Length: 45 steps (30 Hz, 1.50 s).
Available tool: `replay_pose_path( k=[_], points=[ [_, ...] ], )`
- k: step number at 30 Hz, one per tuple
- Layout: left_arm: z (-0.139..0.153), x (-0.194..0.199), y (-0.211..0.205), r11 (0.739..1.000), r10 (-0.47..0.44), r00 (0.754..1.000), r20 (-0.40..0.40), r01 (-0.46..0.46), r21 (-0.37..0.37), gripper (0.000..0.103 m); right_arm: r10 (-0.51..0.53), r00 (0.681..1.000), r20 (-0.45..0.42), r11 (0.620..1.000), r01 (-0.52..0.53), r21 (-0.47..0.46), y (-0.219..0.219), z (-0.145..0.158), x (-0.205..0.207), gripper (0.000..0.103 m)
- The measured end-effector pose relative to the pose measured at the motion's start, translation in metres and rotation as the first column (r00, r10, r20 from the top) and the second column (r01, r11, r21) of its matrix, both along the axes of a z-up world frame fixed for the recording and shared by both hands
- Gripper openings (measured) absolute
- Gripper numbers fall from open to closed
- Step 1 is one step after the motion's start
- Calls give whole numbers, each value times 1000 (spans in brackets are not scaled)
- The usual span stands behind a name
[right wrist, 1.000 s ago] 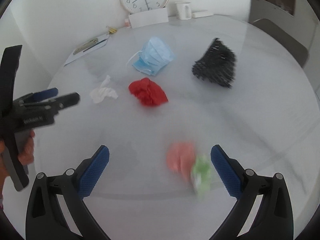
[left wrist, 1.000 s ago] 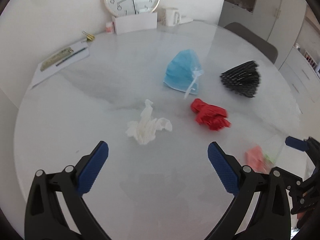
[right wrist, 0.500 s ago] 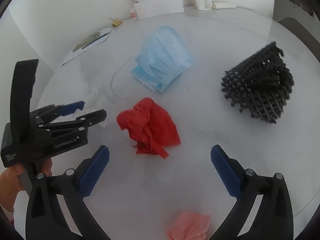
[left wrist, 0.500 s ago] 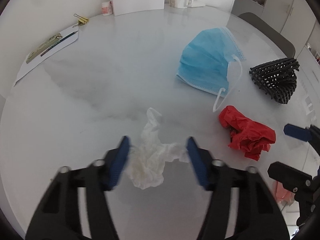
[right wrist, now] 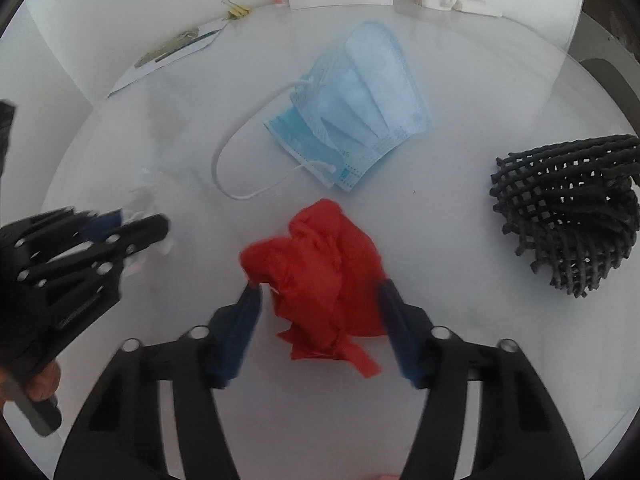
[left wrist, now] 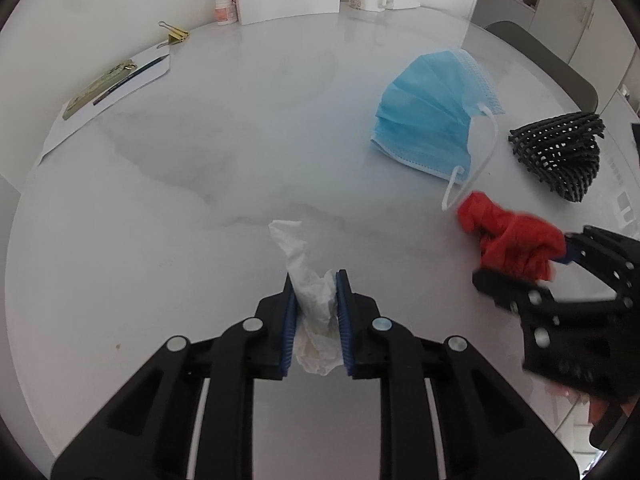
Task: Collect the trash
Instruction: 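Grasp the white tissue with the left tool while the right tool grasps the red paper, then carry the tissue and red paper to the wastebasket and release both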
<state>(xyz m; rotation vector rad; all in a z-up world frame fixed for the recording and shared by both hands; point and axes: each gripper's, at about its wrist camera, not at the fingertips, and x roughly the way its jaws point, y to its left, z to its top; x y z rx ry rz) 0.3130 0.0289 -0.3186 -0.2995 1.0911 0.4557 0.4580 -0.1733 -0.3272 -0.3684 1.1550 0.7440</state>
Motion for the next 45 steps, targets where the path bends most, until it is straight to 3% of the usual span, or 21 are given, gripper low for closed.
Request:
replay_pose_path(
  k=[2,6,17,23,29,36,41,45],
  points=[
    [4,-5,-2,1000,1,1000,3,-1,-5,18,-17,1000,-10,1000,17,16,-1,2,0,41],
    [14,-19,-8,1000,9,1000,10,-9,-9,18,-23,1000,-15,999,23,34,-4,10,-8,34],
    [43,-61,-35,1000,-3,1000,19,3,-5,18,-34,999,16,997,33,74,-21,41,-41,34],
    [67,-101,-51,1000,-2,999,44,3,-26,18,-36,999,19,990,33,134,-44,77,-91,34],
    [88,-164,-76,999,-21,998,55,24,-47,18,-40,999,17,986,37,160,-62,109,-179,34],
    [113,-257,-106,990,-136,989,56,138,-29,19,-95,995,12,983,91,161,-73,135,-299,35],
    [123,-330,-125,970,-241,970,38,241,19,19,-139,990,-25,976,141,168,-80,137,-380,36],
    [117,-381,-137,949,-314,949,25,314,-6,19,-192,981,-26,967,194,164,-90,133,-439,36]
  ],
)
